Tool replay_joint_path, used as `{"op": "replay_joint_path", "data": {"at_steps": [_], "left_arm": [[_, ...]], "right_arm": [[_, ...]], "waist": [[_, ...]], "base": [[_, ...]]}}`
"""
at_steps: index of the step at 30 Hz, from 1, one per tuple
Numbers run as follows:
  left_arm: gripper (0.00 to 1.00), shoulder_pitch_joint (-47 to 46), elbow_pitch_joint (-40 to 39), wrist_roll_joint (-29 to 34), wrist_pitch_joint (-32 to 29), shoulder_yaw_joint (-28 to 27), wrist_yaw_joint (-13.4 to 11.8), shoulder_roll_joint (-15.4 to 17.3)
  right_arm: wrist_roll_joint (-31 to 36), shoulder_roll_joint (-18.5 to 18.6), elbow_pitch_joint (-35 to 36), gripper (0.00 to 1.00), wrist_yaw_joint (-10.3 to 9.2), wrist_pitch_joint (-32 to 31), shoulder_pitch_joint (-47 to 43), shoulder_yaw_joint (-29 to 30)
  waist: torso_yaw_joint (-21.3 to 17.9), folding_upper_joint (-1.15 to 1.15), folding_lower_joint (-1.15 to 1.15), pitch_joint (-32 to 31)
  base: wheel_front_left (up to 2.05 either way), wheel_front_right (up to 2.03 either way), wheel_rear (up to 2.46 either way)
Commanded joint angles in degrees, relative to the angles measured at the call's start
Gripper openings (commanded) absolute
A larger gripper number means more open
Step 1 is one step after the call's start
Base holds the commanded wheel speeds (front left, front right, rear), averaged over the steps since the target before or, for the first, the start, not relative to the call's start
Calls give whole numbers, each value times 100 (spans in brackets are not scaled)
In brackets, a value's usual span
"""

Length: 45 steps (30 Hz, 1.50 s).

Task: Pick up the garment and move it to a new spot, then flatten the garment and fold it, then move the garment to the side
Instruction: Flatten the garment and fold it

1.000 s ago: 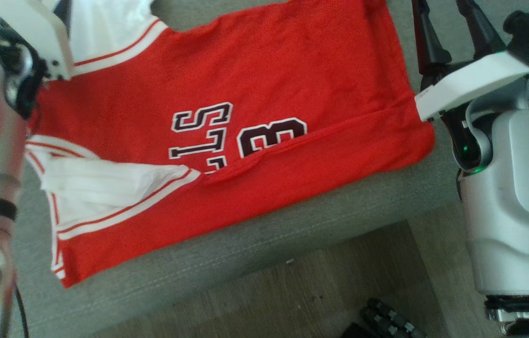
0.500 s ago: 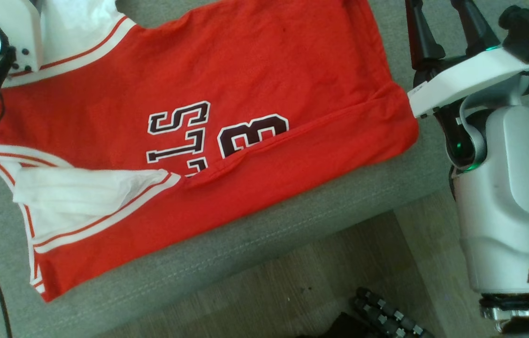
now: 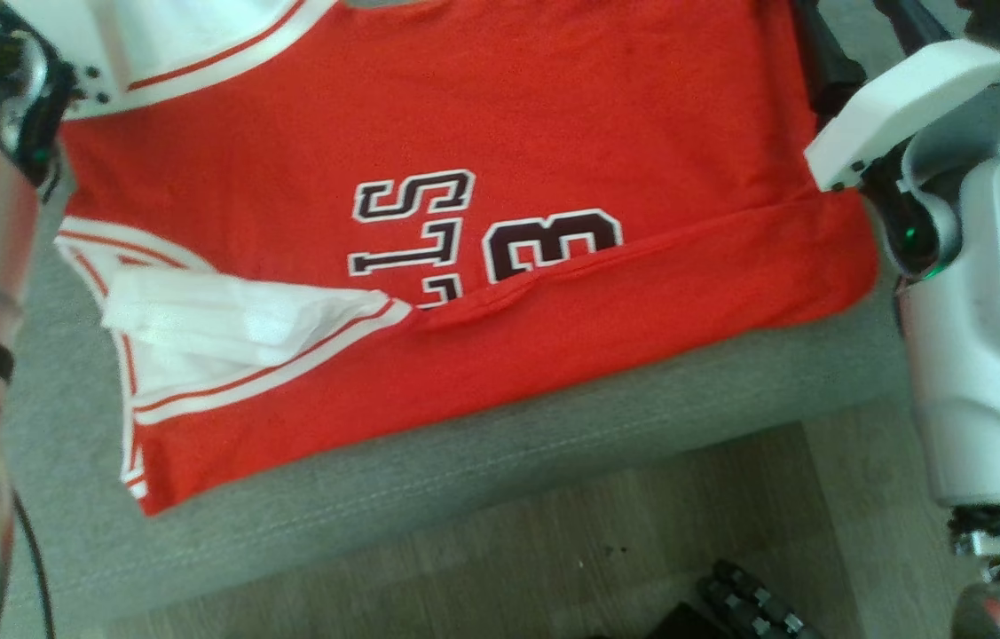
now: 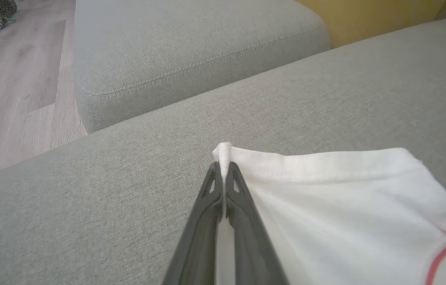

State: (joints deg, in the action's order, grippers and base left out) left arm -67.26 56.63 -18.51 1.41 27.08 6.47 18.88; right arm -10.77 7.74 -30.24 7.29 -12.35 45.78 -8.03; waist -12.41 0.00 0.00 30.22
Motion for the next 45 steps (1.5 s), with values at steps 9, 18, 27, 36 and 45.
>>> {"op": "replay_joint_path", "data": {"at_steps": [9, 18, 27, 36, 45], "left_arm": [[0, -293, -184, -59, 588, -17, -43, -170], [0, -342, -15, -114, 735, 83, -12, -276], [0, -438, 140, -152, 821, 192, 9, -395], [0, -463, 360, -215, 911, 261, 24, -395], [0, -492, 535, -322, 1048, 230, -10, -389]], "right_arm": [[380, 402, -685, 100, 20, -622, 519, -239], [476, 534, -1164, 100, 20, -467, 810, -429], [583, 628, -1763, 16, 20, -299, 1137, -619], [489, 748, -2200, 0, 20, -69, 1377, -642], [-142, 709, -2360, 0, 20, 11, 1630, -161]], "waist": [[487, 0, 0, 32], [531, 0, 0, 51], [595, 0, 0, 86], [602, 0, 0, 58], [573, 0, 0, -38]], "base": [[0, 0, 0], [0, 0, 0], [0, 0, 0], [0, 0, 0], [0, 0, 0]]}}
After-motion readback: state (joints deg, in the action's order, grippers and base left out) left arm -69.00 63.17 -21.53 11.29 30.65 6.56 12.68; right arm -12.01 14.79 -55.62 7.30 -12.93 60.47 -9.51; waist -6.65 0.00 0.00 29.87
